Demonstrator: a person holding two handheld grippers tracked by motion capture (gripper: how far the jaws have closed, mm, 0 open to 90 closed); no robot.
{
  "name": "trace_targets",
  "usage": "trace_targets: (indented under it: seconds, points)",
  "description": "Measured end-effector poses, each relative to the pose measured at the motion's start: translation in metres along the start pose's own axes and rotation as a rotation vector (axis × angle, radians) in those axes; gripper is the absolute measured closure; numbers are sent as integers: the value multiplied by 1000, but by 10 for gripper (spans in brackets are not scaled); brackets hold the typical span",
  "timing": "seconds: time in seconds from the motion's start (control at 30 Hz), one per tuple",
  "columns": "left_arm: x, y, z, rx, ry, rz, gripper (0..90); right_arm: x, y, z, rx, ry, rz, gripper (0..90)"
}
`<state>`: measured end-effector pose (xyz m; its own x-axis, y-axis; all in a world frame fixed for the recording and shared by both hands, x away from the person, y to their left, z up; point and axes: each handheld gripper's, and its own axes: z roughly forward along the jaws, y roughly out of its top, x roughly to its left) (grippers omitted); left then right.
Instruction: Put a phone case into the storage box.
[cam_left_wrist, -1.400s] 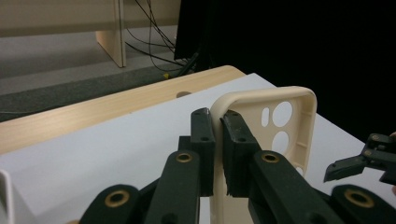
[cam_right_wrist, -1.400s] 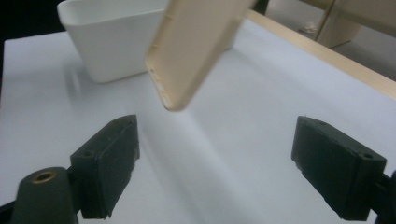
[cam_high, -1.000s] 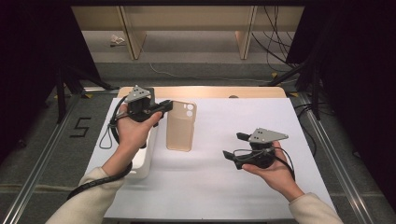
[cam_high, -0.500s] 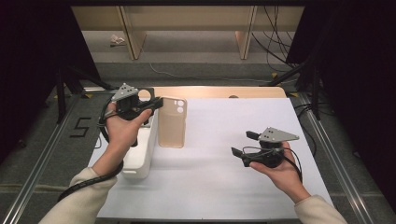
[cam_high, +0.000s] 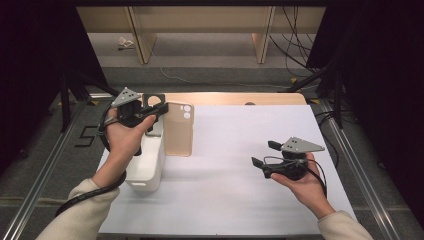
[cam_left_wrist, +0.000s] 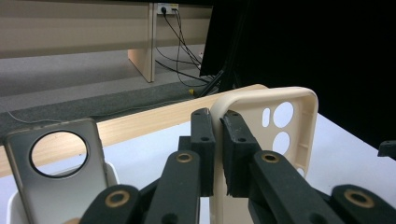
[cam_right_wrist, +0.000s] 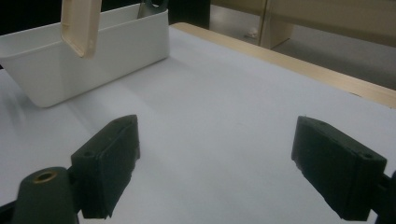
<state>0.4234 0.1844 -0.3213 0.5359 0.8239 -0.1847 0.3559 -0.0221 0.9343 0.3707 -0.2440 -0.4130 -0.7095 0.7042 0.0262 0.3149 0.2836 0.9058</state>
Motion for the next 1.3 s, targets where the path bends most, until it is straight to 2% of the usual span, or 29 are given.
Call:
trace_targets:
  seconds: [1.3]
  points:
    - [30,12,-24,-29,52,-16,840,-6,-2,-4,-9,-28,36,163]
